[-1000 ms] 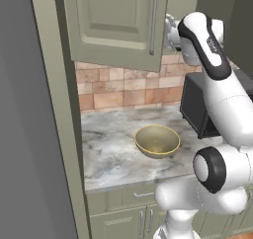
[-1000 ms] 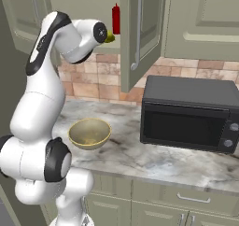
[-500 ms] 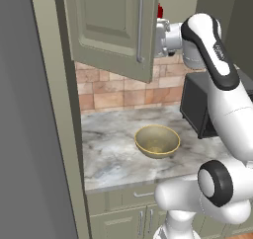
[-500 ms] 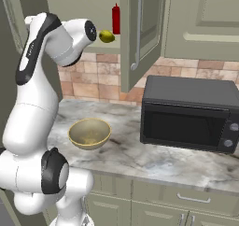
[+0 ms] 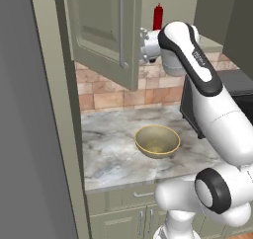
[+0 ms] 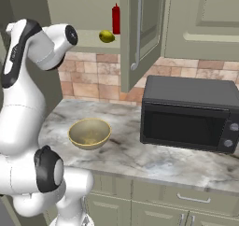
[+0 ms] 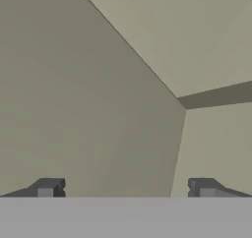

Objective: Open the cabinet. Pick the pear and pear from the cabinet and place them into the bowl. Then close the cabinet.

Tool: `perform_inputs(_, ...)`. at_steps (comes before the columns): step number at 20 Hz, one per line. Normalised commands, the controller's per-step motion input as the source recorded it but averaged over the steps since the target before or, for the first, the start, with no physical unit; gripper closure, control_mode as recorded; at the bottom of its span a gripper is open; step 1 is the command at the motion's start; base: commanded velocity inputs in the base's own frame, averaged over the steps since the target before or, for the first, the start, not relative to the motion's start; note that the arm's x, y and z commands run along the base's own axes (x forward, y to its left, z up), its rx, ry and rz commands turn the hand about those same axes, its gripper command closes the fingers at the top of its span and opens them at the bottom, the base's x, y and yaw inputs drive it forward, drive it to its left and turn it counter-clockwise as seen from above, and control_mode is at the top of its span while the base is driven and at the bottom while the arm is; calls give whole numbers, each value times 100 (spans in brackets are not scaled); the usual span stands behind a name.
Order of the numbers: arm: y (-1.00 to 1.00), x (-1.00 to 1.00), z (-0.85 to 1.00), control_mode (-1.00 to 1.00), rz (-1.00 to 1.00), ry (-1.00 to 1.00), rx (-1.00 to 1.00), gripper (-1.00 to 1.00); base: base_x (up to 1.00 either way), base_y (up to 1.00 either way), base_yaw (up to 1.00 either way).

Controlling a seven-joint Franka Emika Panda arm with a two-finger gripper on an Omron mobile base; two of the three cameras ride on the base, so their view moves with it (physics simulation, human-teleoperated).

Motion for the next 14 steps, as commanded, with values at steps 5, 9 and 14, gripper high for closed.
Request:
perform_inputs(5, 57, 0, -15, -100, -8, -2, 0, -100, 0, 0, 0)
perform_inputs(9, 66, 0, -13, -100, -17, -9, 2, -100, 0, 0, 0)
perform_inputs(14, -16, -4, 0, -100, -1, -2, 0, -100, 0, 0, 0)
